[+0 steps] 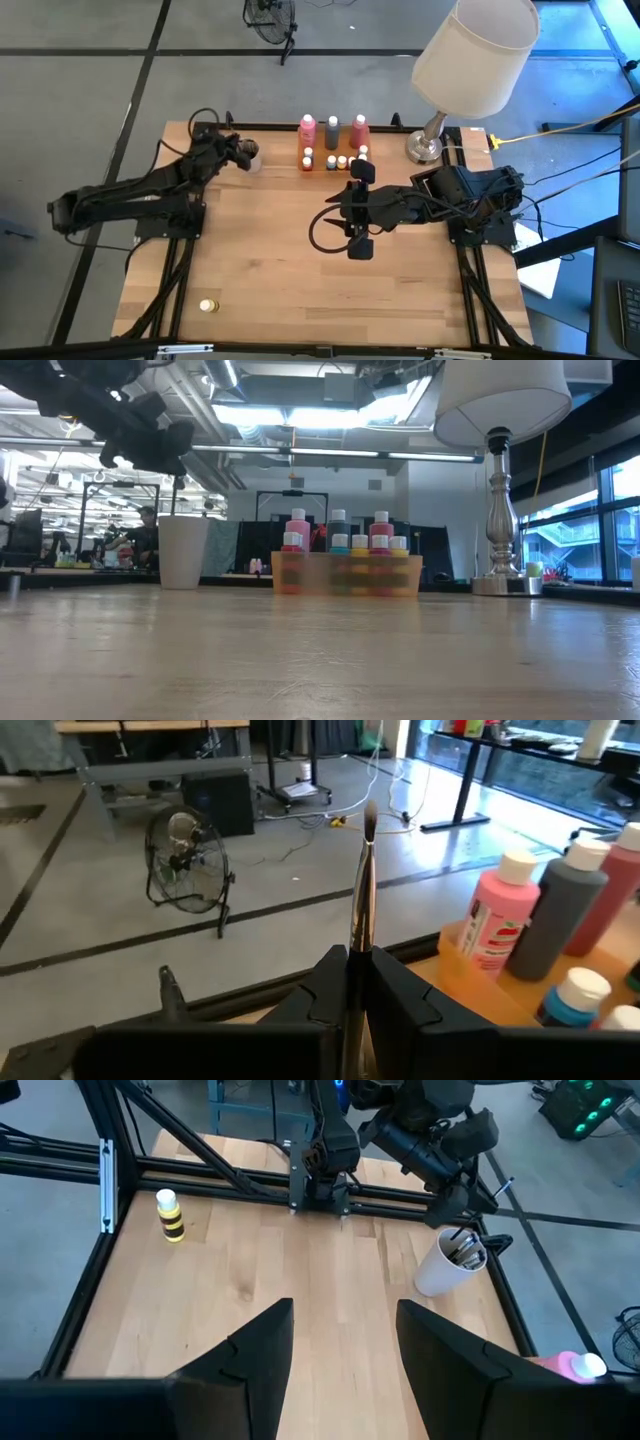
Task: Pick & Place Paint Supplies
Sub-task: Put the silver paint brush into the white cup
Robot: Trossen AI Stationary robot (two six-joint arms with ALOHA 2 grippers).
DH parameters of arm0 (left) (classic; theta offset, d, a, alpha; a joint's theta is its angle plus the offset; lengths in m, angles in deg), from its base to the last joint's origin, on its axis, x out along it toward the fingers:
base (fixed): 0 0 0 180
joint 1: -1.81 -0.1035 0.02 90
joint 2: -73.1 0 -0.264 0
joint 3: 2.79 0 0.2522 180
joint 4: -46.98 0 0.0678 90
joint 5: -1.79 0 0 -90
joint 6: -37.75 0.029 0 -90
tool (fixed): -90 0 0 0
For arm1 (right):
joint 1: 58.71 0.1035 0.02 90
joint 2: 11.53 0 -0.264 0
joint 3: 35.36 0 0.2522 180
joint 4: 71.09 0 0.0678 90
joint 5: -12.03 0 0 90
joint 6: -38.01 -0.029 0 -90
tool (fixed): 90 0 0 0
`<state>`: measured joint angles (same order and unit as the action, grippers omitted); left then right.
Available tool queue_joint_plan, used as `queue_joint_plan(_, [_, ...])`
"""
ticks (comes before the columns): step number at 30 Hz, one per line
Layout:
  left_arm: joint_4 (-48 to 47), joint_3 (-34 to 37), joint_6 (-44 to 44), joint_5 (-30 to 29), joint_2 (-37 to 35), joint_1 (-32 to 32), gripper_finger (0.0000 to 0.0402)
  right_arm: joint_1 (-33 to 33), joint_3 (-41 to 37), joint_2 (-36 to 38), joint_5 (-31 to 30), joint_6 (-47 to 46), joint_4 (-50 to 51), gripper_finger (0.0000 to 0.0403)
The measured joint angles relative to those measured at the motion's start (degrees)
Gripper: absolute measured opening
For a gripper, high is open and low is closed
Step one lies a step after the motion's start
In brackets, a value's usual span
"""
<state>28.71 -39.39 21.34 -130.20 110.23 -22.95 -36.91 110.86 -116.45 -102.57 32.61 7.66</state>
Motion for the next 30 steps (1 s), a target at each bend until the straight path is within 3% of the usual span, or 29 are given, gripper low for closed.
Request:
queue_joint_plan(7, [2.95, 0.00, -0.94, 7.09, 3.28, -4.40, 0.0023, 0.02, 0.00, 0.00, 1.11, -0.18, 0.18, 0.0181])
queue_joint_plan(16, [6.03, 0.00, -0.43, 6.65, 7.93, -7.01, 0.0041, 0.02, 0.00, 0.00, 1.24, -1.29, 0.66, 0.0181])
queue_joint_plan(30, [6.33, 0.00, -1.63, 8.64, 10.67, -7.01, 0.0127, 0.03, 0.00, 0.00, 1.29, -1.27, 0.85, 0.0181])
